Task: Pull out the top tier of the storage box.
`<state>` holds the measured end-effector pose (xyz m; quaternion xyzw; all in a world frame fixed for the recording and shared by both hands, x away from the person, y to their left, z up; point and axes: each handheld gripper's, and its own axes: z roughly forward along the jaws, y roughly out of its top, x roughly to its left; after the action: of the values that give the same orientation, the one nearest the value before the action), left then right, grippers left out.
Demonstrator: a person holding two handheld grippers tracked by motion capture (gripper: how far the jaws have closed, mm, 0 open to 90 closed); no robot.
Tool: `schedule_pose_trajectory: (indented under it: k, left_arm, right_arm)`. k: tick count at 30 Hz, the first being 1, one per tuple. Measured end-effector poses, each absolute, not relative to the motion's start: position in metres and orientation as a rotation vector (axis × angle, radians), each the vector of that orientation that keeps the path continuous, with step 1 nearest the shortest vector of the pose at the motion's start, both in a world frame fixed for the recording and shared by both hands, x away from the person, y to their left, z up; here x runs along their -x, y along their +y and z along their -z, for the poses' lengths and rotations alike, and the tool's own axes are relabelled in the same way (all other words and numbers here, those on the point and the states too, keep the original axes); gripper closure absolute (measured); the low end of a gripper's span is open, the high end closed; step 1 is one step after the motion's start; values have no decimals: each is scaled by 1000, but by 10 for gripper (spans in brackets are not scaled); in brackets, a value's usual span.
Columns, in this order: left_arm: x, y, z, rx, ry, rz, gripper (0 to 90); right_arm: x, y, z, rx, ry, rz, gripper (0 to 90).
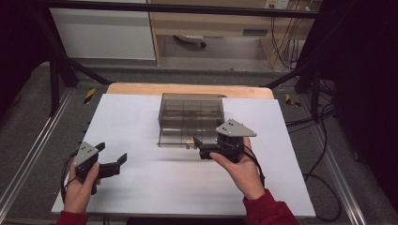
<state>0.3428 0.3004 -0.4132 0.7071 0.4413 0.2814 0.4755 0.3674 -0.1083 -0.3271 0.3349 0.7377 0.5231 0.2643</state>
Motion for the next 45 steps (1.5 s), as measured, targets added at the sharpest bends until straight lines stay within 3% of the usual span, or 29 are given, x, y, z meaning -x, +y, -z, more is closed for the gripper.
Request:
schedule_pose_trajectory:
  k: [10, 18, 37, 45]
  left_arm:
    - [-343, 300, 413, -1728, 1079, -688, 48]
    - [-343, 300, 413, -1729, 1078, -688, 48]
    - [-343, 300, 414, -1733, 1082, -689, 48]
    - [-343, 299, 414, -1732, 1085, -689, 48]
  right_arm:
    - [-364, -110, 335, -882, 2027, -1391, 192]
    - [-361, -114, 341, -872, 2031, -1374, 414]
    - [-356, -125, 367, -851, 2085, -1379, 830]
    - [-349, -128, 385, -846, 2153, -1372, 900]
